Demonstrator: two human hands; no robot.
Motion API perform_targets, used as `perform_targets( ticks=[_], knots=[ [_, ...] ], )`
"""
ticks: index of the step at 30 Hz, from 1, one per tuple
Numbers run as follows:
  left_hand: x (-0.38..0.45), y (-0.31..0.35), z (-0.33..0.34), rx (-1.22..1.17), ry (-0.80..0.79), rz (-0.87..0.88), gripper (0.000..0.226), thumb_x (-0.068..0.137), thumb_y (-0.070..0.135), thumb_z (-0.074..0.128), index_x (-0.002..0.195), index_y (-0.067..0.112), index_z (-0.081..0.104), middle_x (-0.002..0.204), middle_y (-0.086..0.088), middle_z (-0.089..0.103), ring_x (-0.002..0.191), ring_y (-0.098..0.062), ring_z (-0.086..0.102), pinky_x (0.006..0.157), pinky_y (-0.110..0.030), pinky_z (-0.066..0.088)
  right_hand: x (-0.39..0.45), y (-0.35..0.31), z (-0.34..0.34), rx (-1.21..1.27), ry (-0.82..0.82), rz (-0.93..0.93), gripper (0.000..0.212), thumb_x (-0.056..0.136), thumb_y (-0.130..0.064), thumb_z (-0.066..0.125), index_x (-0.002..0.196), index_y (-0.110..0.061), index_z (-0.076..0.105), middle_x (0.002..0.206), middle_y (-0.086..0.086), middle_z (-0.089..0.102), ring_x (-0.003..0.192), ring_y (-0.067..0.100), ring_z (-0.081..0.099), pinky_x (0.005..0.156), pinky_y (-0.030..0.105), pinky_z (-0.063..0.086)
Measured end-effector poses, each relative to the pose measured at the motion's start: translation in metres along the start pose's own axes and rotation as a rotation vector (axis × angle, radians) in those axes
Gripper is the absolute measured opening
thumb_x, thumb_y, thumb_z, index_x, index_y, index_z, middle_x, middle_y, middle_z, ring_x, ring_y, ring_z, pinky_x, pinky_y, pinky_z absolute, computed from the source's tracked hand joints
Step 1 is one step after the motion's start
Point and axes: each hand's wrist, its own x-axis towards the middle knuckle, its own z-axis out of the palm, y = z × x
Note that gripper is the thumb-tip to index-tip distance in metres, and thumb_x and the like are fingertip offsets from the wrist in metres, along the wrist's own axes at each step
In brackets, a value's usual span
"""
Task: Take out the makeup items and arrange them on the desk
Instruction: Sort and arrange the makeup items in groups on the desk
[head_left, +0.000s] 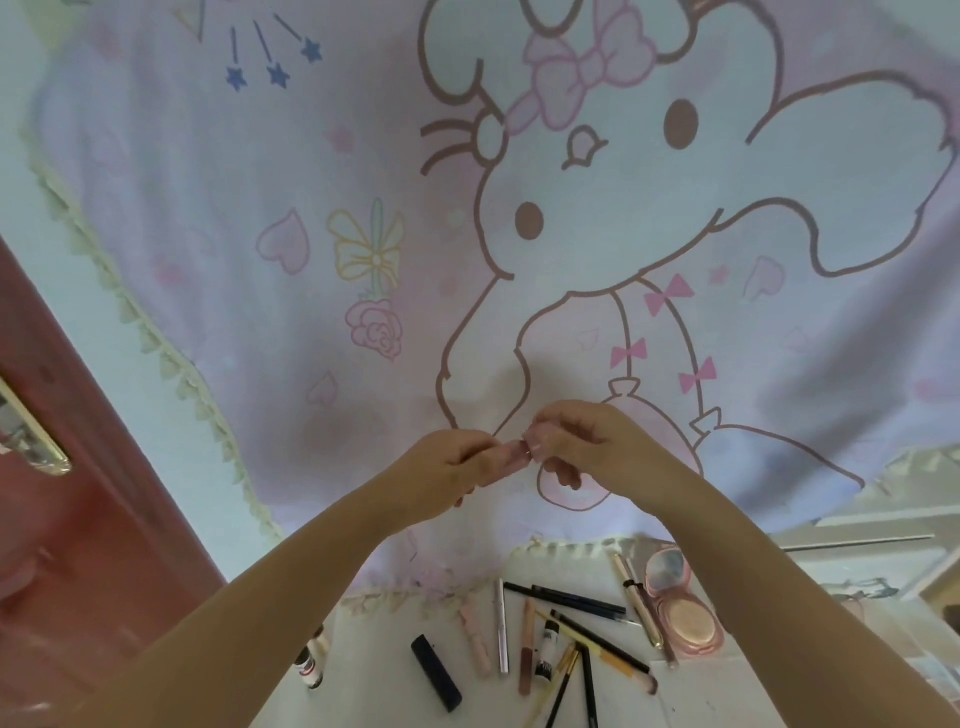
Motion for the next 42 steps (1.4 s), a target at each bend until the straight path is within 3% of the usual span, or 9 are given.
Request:
perform_targets(
  ticks=[4,8,13,20,23,26,34,38,42],
  knots=[
    [-0.002,-0.002,-0.006,-0.020,-0.087,-0.034,0.038,0.088,0.038,0.046,0.089,0.004,0.063,0.061,0.003,0.047,0.048,0.001,0.043,0.052,-0.009,0.038,-0.002,0.001,-0.003,0.031,-0.050,-0.164,0.029,0.081,0.006,0.058,0.078,-0.023,0.061,0.080,-0.003,0.062,0.073,0.002,0.060,0.070,0.017,0.051],
    [-0.001,-0.001,-0.006,-0.096,-0.062,-0.071,0.059,0.075,0.055,0.051,0.091,0.000,0.064,0.059,-0.001,0.045,0.046,-0.006,0.039,0.049,-0.012,0.036,0.003,-0.003,0.001,0.019,0.072,-0.060,0.013,0.087,-0.010,0.054,0.086,-0.020,0.062,0.078,-0.007,0.063,0.070,0.007,0.062,0.060,0.014,0.051],
    [-0.002,-0.002,-0.008,0.101,0.016,-0.002,0.022,0.083,0.036,0.058,0.076,0.015,0.063,0.062,0.006,0.050,0.046,0.002,0.046,0.048,-0.005,0.040,0.002,-0.002,0.000,-0.113,-0.032,0.080,0.022,0.092,-0.025,0.046,0.080,-0.016,0.063,0.048,-0.009,0.055,0.039,0.003,0.049,0.039,0.012,0.038],
    [-0.003,-0.002,-0.015,-0.034,-0.030,-0.049,0.022,0.081,0.033,0.059,0.092,0.016,0.068,0.062,0.010,0.056,0.046,0.005,0.051,0.051,-0.007,0.045,-0.003,0.003,-0.006,0.039,-0.095,-0.137,0.038,0.084,0.008,0.053,0.094,-0.028,0.055,0.085,-0.004,0.061,0.071,0.000,0.062,0.065,0.018,0.052],
    [-0.003,0.001,-0.015,0.068,0.006,-0.041,0.022,0.082,0.033,0.061,0.092,0.015,0.067,0.063,0.009,0.054,0.048,0.002,0.051,0.051,-0.007,0.044,-0.003,-0.006,-0.004,0.010,-0.147,-0.009,0.015,0.089,-0.013,0.051,0.088,-0.027,0.056,0.074,-0.004,0.064,0.061,0.009,0.063,0.052,0.019,0.048],
    [-0.003,0.003,-0.014,0.215,0.036,0.020,0.023,0.080,0.034,0.063,0.083,0.012,0.066,0.062,0.008,0.050,0.052,-0.001,0.046,0.052,-0.010,0.041,0.001,-0.006,-0.002,-0.105,-0.094,0.061,0.029,0.091,-0.030,0.044,0.067,-0.021,0.056,0.051,-0.006,0.058,0.044,0.012,0.052,0.042,0.017,0.040],
    [-0.006,-0.004,-0.017,0.010,-0.028,-0.058,0.020,0.080,0.027,0.065,0.093,0.013,0.069,0.064,0.006,0.058,0.046,0.006,0.052,0.051,-0.007,0.047,-0.001,0.006,-0.003,-0.030,-0.103,-0.169,0.039,0.079,0.004,0.061,0.092,-0.033,0.055,0.092,-0.006,0.061,0.084,0.009,0.063,0.075,0.019,0.053],
    [-0.009,-0.008,-0.011,0.029,-0.043,-0.059,0.015,0.079,0.032,0.065,0.085,0.018,0.068,0.067,0.007,0.057,0.046,0.007,0.050,0.051,-0.007,0.046,0.001,0.008,0.004,-0.036,-0.096,0.044,0.004,0.088,-0.026,0.049,0.090,-0.026,0.053,0.069,-0.009,0.062,0.057,0.002,0.062,0.065,0.021,0.051],
    [-0.013,-0.011,-0.012,0.029,-0.078,-0.061,0.005,0.079,0.029,0.065,0.078,0.025,0.063,0.067,0.008,0.056,0.046,0.007,0.051,0.049,-0.006,0.044,0.002,0.006,0.008,-0.126,-0.111,-0.027,0.017,0.089,-0.020,0.052,0.074,-0.027,0.057,0.060,-0.014,0.059,0.051,-0.003,0.055,0.058,0.014,0.048]
  ],
)
